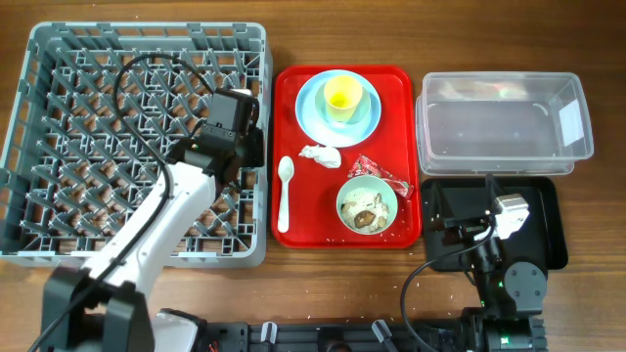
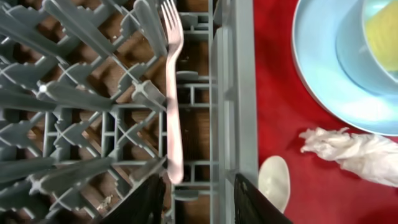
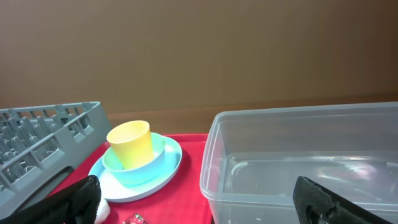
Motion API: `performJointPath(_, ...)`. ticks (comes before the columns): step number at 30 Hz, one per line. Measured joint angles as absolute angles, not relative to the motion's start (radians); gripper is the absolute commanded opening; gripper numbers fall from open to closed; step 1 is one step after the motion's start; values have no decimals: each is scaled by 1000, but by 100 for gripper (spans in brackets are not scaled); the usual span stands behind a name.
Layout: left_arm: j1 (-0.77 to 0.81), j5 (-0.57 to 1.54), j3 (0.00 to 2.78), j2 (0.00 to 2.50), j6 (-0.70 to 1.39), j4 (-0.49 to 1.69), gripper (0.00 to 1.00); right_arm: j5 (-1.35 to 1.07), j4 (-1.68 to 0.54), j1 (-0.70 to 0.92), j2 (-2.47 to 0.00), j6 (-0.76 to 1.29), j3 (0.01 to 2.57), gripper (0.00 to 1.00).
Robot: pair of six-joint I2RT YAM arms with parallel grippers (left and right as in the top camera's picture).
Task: Sort waste into correct bins and load items into the dishwasher rack
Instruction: 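Move the left gripper back to the white spoon on the tray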
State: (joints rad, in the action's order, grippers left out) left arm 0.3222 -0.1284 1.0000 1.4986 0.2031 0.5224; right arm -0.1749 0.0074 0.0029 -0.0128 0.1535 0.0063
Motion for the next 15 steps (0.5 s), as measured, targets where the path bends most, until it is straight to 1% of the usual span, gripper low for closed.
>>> performJointPath(4,322,-43,1023,1330,279,587,35,-175,7,3,-13,154,6,100)
performJointPath(6,323,35,1040,1243,314,646,31,-175,7,3,-13,154,6,100)
performJointPath(8,331,100,1049,1198,355,731,22,-175,7,3,-13,154,6,100)
performJointPath(9,342,120,1050,1196,378,776,18,-175,8,3,-13,154,6,100)
performJointPath(11,390,148,1049,1220,404,840,15,-175,7,3,-13,154,6,100)
performJointPath(15,509,159,1048,1275,434,847,14,-175,7,3,-13,154,6,100)
